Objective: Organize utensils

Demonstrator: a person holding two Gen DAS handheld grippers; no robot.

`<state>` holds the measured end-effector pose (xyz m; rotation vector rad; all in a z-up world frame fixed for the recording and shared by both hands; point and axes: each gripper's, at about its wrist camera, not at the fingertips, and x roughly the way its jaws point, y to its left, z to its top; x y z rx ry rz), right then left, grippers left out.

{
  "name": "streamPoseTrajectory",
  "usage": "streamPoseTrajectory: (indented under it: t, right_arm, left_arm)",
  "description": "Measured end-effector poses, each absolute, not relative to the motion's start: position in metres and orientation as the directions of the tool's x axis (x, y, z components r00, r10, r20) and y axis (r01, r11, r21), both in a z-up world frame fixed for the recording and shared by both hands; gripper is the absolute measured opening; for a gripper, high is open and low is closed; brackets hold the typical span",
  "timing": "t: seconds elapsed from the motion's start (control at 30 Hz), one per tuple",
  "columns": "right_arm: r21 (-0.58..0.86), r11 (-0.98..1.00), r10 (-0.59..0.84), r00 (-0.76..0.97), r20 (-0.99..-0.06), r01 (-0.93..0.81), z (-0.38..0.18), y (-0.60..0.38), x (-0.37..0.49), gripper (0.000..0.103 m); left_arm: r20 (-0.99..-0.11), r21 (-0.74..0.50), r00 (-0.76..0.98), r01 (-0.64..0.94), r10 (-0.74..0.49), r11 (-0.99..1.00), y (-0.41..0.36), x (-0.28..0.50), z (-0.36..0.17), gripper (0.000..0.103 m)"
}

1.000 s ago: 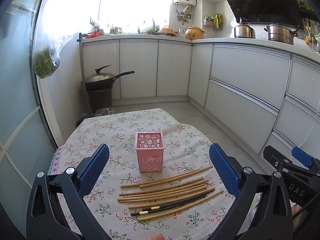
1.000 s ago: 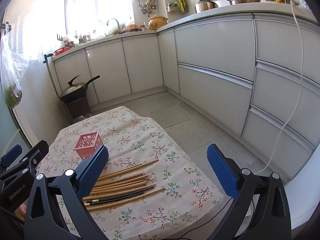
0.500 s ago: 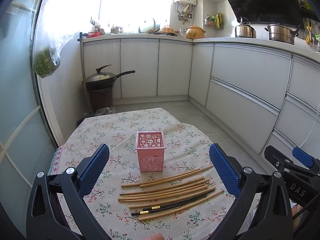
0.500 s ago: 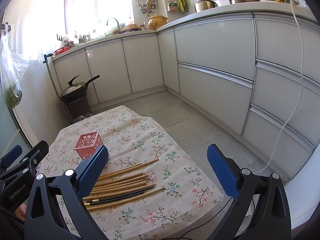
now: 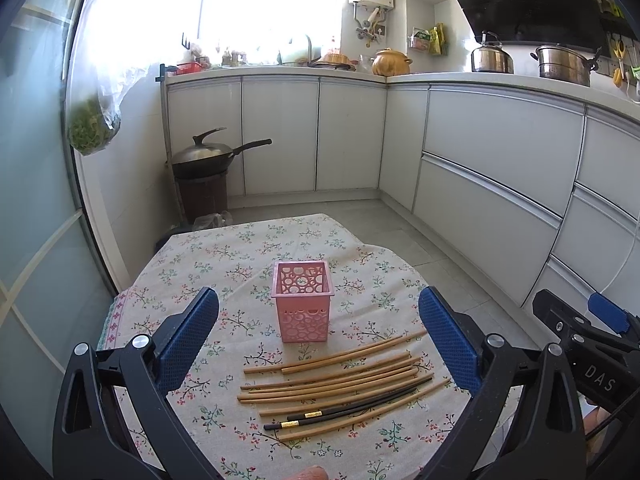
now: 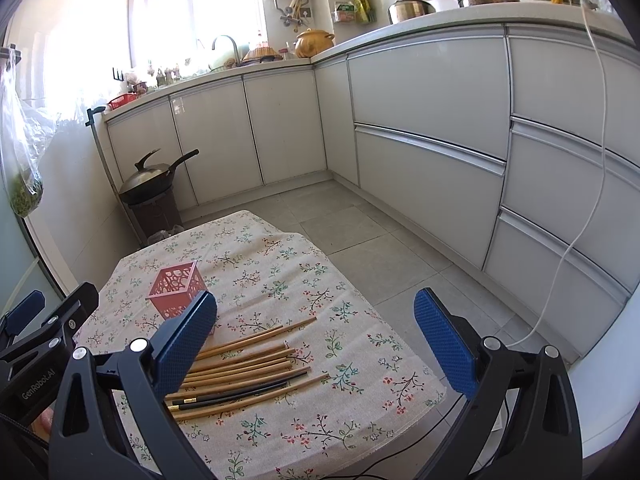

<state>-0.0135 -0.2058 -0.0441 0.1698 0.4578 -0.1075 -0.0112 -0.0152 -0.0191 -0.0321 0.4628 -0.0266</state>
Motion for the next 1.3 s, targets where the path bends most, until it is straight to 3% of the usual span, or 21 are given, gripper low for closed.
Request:
streamPoseTrajectory:
  t: [0.23, 0.47, 0.6, 0.87, 1.0, 1.1, 1.23, 1.3]
  right_arm:
    - [0.234, 0.957, -0.051, 0.894, -0.446, 0.172, -0.048, -0.221, -0.01, 0.096]
    - [0.398, 0.887, 0.031, 0.828, -0.56, 0.236, -0.066, -0.253, 0.005, 0.096]
    - [0.507, 0.81, 0.125, 0.758, -0.64, 0.295, -0.088, -0.276, 0.017, 0.096]
    - [0.637, 0.652, 0.273, 0.657, -0.703, 0.411, -0.124, -0.31, 0.025, 0.096]
    - [0.684, 0.572, 0.36, 0.61, -0.706, 0.453, -0.144, -0.322, 0.03, 0.096]
    - [0.704, 0.527, 0.42, 0.575, -0.702, 0.476, -0.156, -0.325, 0.036, 0.096]
    - [0.7, 0.539, 0.434, 0.558, -0.708, 0.468, -0.155, -0.322, 0.04, 0.096]
    - [0.703, 0.536, 0.442, 0.554, -0.705, 0.468, -0.157, -0.321, 0.043, 0.096]
  left_arm:
    - [-0.561, -0.115, 0.824, 0.015, -0.078, 0.993, -0.008, 0.009, -0.032, 0.096]
    - [-0.797, -0.177, 0.567, 0.113, -0.21, 0.978, -0.024, 0.06, -0.077, 0.096]
    - [-0.87, -0.206, 0.405, 0.216, -0.28, 0.954, -0.058, 0.086, -0.106, 0.096]
    - [-0.932, 0.049, 0.333, 0.507, -0.144, 0.861, -0.149, 0.152, -0.138, 0.096]
    - [-0.963, 0.091, 0.259, 0.57, -0.073, 0.816, -0.17, 0.194, -0.168, 0.095]
    - [-0.969, 0.108, 0.242, 0.608, -0.054, 0.786, -0.182, 0.209, -0.18, 0.088]
    - [-0.979, 0.116, 0.202, 0.661, -0.028, 0.741, -0.193, 0.22, -0.193, 0.066]
    - [-0.983, 0.107, 0.182, 0.682, -0.027, 0.723, -0.196, 0.223, -0.198, 0.06]
